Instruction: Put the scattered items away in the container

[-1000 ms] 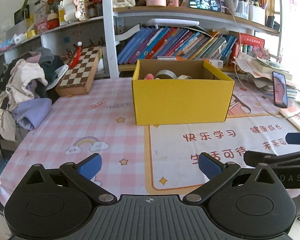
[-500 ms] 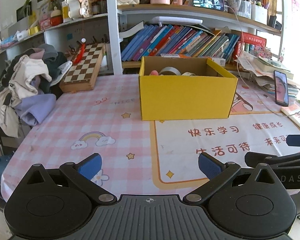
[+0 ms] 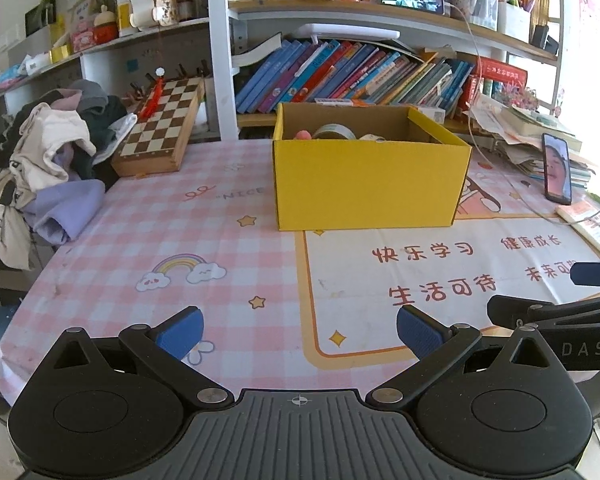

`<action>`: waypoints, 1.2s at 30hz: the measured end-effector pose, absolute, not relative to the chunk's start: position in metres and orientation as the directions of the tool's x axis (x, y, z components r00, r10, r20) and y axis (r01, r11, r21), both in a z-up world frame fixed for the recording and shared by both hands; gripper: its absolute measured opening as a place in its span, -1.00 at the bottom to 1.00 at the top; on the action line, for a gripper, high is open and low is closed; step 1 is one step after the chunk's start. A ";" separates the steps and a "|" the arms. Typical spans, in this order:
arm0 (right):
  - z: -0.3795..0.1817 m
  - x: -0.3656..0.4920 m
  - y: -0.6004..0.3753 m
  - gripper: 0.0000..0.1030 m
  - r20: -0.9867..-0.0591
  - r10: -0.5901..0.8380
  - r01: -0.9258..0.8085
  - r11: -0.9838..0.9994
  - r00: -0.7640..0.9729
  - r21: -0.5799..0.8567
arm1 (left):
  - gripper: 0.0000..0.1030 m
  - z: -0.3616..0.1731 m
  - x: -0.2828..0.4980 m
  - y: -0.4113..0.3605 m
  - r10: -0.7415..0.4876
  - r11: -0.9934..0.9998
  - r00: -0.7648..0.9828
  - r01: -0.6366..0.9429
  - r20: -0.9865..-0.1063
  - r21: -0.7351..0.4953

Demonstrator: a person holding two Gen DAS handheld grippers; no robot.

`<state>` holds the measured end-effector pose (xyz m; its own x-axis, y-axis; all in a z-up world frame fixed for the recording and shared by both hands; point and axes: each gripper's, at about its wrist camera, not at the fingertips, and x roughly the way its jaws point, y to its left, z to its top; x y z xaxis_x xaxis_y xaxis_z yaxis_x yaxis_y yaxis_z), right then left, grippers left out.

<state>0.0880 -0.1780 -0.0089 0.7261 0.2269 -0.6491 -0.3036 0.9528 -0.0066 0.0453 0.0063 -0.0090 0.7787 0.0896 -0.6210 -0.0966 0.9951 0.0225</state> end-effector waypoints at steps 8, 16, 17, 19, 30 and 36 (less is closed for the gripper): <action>-0.009 0.088 -0.178 1.00 -0.649 0.223 -0.297 0.955 0.727 -0.005 | 1.00 -0.010 0.045 0.005 0.083 0.996 0.773 -0.086 -0.629 0.027; -0.008 0.088 -0.179 1.00 -0.650 0.219 -0.290 0.957 0.727 -0.002 | 1.00 -0.010 0.046 0.004 0.080 0.996 0.771 -0.081 -0.632 0.027; -0.008 0.088 -0.179 1.00 -0.651 0.219 -0.290 0.957 0.727 -0.002 | 1.00 -0.010 0.046 0.004 0.079 0.996 0.771 -0.081 -0.632 0.026; -0.008 0.087 -0.179 1.00 -0.651 0.219 -0.289 0.957 0.727 -0.002 | 1.00 -0.010 0.046 0.004 0.078 0.996 0.770 -0.080 -0.633 0.026; -0.007 0.087 -0.179 1.00 -0.655 0.221 -0.293 0.956 0.723 -0.001 | 1.00 -0.010 0.047 0.004 0.079 0.996 0.769 -0.082 -0.635 0.025; -0.007 0.090 -0.181 1.00 -0.656 0.227 -0.301 0.954 0.720 -0.001 | 1.00 -0.011 0.047 0.004 0.078 0.996 0.767 -0.081 -0.637 0.024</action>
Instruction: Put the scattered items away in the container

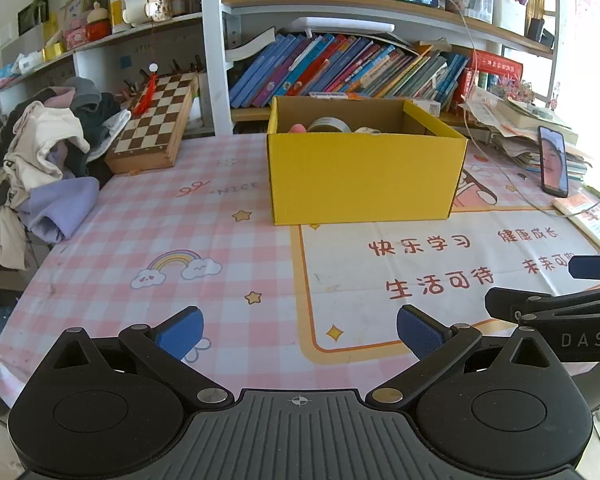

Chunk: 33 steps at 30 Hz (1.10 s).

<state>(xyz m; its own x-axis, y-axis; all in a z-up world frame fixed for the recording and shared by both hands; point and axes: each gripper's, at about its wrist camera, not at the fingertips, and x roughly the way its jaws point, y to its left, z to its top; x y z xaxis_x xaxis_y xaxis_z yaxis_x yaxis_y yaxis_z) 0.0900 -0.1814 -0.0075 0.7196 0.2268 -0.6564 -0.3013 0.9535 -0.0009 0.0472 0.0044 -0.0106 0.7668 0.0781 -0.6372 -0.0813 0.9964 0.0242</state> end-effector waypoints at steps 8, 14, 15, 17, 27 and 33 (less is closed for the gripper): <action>-0.008 0.090 -0.181 1.00 -0.664 0.226 -0.303 0.953 0.713 0.000 | 1.00 -0.012 0.047 0.005 0.074 0.997 0.765 -0.080 -0.639 0.019; -0.009 0.091 -0.181 1.00 -0.665 0.227 -0.304 0.953 0.711 0.000 | 1.00 -0.013 0.048 0.007 0.078 0.996 0.759 -0.085 -0.646 0.021; -0.009 0.091 -0.180 1.00 -0.665 0.226 -0.303 0.953 0.711 0.000 | 1.00 -0.013 0.048 0.007 0.079 0.996 0.758 -0.085 -0.647 0.022; -0.010 0.091 -0.180 1.00 -0.666 0.225 -0.302 0.953 0.711 -0.001 | 1.00 -0.014 0.049 0.007 0.080 0.996 0.756 -0.084 -0.649 0.024; -0.011 0.093 -0.177 1.00 -0.669 0.221 -0.301 0.954 0.709 -0.005 | 1.00 -0.014 0.049 0.009 0.080 0.996 0.753 -0.088 -0.654 0.020; -0.011 0.093 -0.175 1.00 -0.669 0.215 -0.299 0.954 0.711 -0.011 | 1.00 -0.015 0.050 0.012 0.067 0.996 0.748 -0.085 -0.661 0.005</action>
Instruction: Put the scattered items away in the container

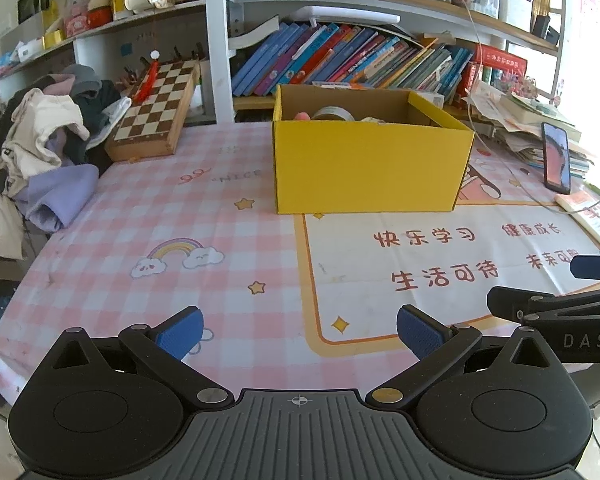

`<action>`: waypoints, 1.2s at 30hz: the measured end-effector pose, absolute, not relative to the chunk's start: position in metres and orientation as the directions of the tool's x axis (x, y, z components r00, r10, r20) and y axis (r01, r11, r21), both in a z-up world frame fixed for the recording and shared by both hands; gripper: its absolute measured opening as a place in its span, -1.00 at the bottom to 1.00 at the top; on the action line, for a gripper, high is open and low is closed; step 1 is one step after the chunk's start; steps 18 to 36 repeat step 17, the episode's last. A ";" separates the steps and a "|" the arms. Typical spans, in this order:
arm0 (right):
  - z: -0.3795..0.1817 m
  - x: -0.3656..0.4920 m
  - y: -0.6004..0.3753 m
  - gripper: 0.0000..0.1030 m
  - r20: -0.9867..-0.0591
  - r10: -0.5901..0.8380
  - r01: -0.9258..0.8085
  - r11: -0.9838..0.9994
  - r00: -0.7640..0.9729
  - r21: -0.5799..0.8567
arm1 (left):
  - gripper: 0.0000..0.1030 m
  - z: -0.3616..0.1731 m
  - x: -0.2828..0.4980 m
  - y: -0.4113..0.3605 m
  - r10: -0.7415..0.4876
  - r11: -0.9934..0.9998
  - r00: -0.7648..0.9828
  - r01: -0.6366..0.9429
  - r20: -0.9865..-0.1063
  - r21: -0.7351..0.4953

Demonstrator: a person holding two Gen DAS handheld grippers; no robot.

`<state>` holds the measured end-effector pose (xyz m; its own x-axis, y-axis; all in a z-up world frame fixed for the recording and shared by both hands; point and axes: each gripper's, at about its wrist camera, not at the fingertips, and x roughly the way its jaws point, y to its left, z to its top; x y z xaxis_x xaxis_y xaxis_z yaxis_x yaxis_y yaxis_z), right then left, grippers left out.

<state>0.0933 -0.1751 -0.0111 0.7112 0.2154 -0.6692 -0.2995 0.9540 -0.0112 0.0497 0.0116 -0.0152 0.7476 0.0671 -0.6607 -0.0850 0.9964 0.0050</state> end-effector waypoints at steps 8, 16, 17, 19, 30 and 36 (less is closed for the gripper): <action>-0.011 0.094 -0.175 1.00 -0.673 0.210 -0.296 0.955 0.709 -0.013 | 1.00 -0.016 0.051 0.012 0.069 0.996 0.748 -0.086 -0.660 0.007; -0.013 0.095 -0.177 1.00 -0.679 0.207 -0.291 0.957 0.704 -0.010 | 1.00 -0.016 0.052 0.010 0.056 0.998 0.759 -0.069 -0.649 0.005; -0.013 0.095 -0.177 1.00 -0.680 0.206 -0.290 0.957 0.704 -0.010 | 1.00 -0.016 0.053 0.010 0.053 0.998 0.760 -0.069 -0.647 0.001; -0.013 0.095 -0.177 1.00 -0.680 0.206 -0.290 0.957 0.704 -0.010 | 1.00 -0.016 0.053 0.010 0.053 0.998 0.760 -0.069 -0.647 0.001; -0.013 0.095 -0.177 1.00 -0.680 0.206 -0.290 0.957 0.704 -0.010 | 1.00 -0.016 0.053 0.010 0.053 0.998 0.760 -0.069 -0.647 0.001; -0.013 0.095 -0.177 1.00 -0.680 0.206 -0.290 0.957 0.704 -0.010 | 1.00 -0.016 0.053 0.010 0.053 0.998 0.760 -0.069 -0.647 0.001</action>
